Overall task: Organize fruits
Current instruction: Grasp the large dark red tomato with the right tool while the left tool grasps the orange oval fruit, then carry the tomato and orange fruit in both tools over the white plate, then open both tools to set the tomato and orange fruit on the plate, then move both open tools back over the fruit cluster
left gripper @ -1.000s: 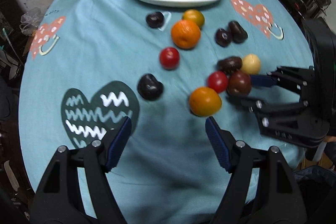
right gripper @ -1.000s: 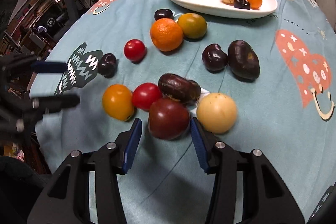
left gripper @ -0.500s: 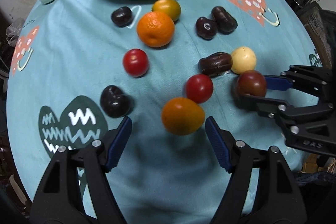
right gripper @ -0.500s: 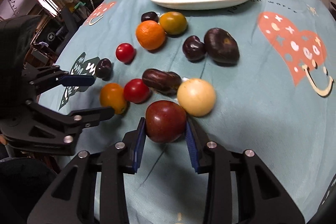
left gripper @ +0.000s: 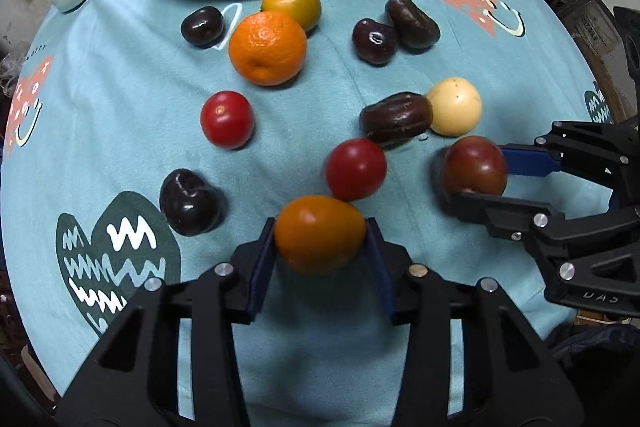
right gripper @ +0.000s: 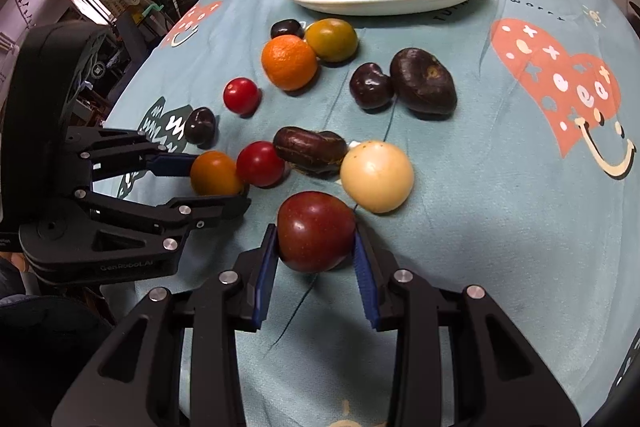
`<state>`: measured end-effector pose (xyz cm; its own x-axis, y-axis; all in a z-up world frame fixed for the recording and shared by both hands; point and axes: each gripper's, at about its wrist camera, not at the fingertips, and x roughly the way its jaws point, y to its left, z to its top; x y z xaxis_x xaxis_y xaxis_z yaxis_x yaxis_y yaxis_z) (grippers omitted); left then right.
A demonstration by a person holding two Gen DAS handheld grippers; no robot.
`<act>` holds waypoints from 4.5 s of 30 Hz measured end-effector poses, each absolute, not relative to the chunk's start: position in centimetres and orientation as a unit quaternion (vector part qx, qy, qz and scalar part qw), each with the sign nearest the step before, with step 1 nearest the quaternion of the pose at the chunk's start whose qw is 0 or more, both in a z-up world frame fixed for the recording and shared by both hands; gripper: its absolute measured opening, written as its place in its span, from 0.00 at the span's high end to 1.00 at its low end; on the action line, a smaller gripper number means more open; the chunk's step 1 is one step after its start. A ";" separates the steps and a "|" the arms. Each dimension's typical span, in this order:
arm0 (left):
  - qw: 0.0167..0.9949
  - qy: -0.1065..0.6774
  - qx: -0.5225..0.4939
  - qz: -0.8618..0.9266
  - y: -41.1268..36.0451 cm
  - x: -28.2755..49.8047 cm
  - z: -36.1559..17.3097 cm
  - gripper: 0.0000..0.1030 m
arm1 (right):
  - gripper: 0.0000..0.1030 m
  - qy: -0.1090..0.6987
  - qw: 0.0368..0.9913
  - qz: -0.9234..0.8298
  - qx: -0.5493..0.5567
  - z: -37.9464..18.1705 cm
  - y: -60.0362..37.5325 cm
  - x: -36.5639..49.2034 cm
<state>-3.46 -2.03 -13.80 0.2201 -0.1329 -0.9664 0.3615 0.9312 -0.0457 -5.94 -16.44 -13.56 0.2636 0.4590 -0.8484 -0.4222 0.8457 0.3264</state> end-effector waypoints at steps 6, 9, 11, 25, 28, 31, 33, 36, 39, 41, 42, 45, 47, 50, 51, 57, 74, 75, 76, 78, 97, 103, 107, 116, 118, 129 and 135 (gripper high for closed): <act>0.787 0.590 0.098 -0.152 -2.1 -4.4 -12.4 0.58 | 0.64 0.538 0.796 0.278 0.013 -13.3 -16.1 -6.6; 0.795 0.579 0.105 -0.147 -2.0 -4.8 -11.1 0.58 | 0.64 0.535 0.796 0.282 0.008 -13.0 -15.5 -6.8; 0.801 0.571 0.108 -0.145 -1.5 -5.0 -10.4 0.58 | 0.64 0.529 0.798 0.290 0.003 -12.5 -14.9 -7.1; 0.830 0.529 0.131 -0.119 -1.1 -5.8 -7.0 0.58 | 0.64 0.495 0.815 0.301 -0.005 -9.6 -13.6 -7.6; 0.832 0.525 0.133 -0.122 -1.3 -5.7 -6.6 0.58 | 0.64 0.489 0.819 0.299 -0.003 -9.2 -13.8 -7.6; 0.832 0.522 0.136 -0.126 -1.5 -5.7 -6.4 0.58 | 0.64 0.488 0.821 0.297 -0.001 -9.0 -13.8 -7.7; 0.832 0.523 0.137 -0.127 -1.5 -5.6 -6.5 0.58 | 0.64 0.490 0.820 0.296 -0.001 -9.1 -13.8 -7.7; 0.828 0.529 0.137 -0.128 -1.4 -5.4 -6.8 0.58 | 0.64 0.499 0.815 0.294 -0.006 -9.6 -13.6 -7.9; 0.822 0.538 0.135 -0.127 -1.3 -5.1 -7.4 0.58 | 0.64 0.506 0.812 0.292 -0.004 -10.1 -13.5 -7.9; 0.820 0.542 0.132 -0.129 -1.2 -4.9 -7.7 0.58 | 0.64 0.508 0.810 0.291 -0.004 -10.3 -13.5 -7.8; 0.819 0.543 0.129 -0.132 -1.1 -4.8 -7.7 0.58 | 0.64 0.510 0.810 0.291 -0.003 -10.4 -13.5 -7.6; 0.816 0.548 0.117 -0.140 -0.9 -4.2 -7.9 0.58 | 0.64 0.515 0.807 0.290 -0.005 -10.7 -13.3 -7.2; 0.816 0.548 0.115 -0.145 -1.0 -3.9 -7.9 0.58 | 0.64 0.520 0.803 0.291 -0.007 -11.0 -13.2 -7.1; 0.814 0.551 0.103 -0.153 -1.0 -3.1 -7.9 0.58 | 0.64 0.525 0.800 0.291 -0.012 -11.2 -13.1 -6.7; 0.814 0.552 0.102 -0.153 -0.9 -2.7 -7.9 0.58 | 0.64 0.525 0.800 0.290 -0.012 -11.1 -13.2 -6.6; 0.824 0.540 0.085 -0.147 -0.2 1.2 -6.4 0.58 | 0.64 0.492 0.821 0.288 -0.015 -8.1 -14.0 -3.5; 0.837 0.534 0.060 -0.097 -1.7 15.5 -7.2 0.57 | 0.64 0.444 0.876 0.191 -0.006 -5.5 -15.1 13.9; 0.836 0.536 0.063 -0.099 -1.9 15.7 -7.5 0.57 | 0.64 0.447 0.875 0.187 -0.007 -5.8 -15.1 14.6; 0.836 0.536 0.069 -0.099 -2.2 16.0 -7.9 0.57 | 0.64 0.450 0.874 0.185 -0.009 -6.1 -15.1 15.2; 0.834 0.537 0.077 -0.099 -2.6 16.6 -8.5 0.57 | 0.64 0.456 0.871 0.181 -0.012 -6.6 -15.0 16.5; 0.849 0.518 0.068 -0.076 -2.0 18.3 -8.4 0.39 | 0.26 0.448 0.880 0.157 0.033 -7.6 -16.6 20.3; 0.864 0.496 0.054 -0.072 -0.5 16.1 -5.6 0.39 | 0.26 0.433 0.887 0.158 0.018 -5.2 -16.7 18.6; 0.871 0.486 0.029 -0.059 2.0 14.3 -4.1 0.35 | 0.26 0.437 0.884 0.167 -0.004 -4.9 -17.4 14.9; 0.867 0.496 0.025 -0.047 5.8 6.5 -4.5 0.28 | 0.26 0.456 0.870 0.186 0.010 -7.0 -19.3 3.4; 0.863 0.502 0.031 -0.050 6.4 4.2 -5.0 0.27 | 0.26 0.461 0.867 0.190 -0.004 -7.8 -19.5 0.6; 0.826 0.561 0.009 -0.053 8.5 -3.6 -9.3 0.27 | 0.29 0.504 0.836 0.212 -0.045 -12.2 -18.1 -4.5; 0.827 0.559 0.014 -0.055 8.3 -4.9 -9.2 0.24 | 0.33 0.510 0.831 0.211 -0.065 -13.1 -17.1 -3.3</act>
<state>-4.94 8.28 -9.21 0.3684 -0.0756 -0.9266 0.1061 0.9936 -0.0389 -3.27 -17.12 -13.14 0.3913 0.2846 -0.8752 -0.4181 0.9022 0.1064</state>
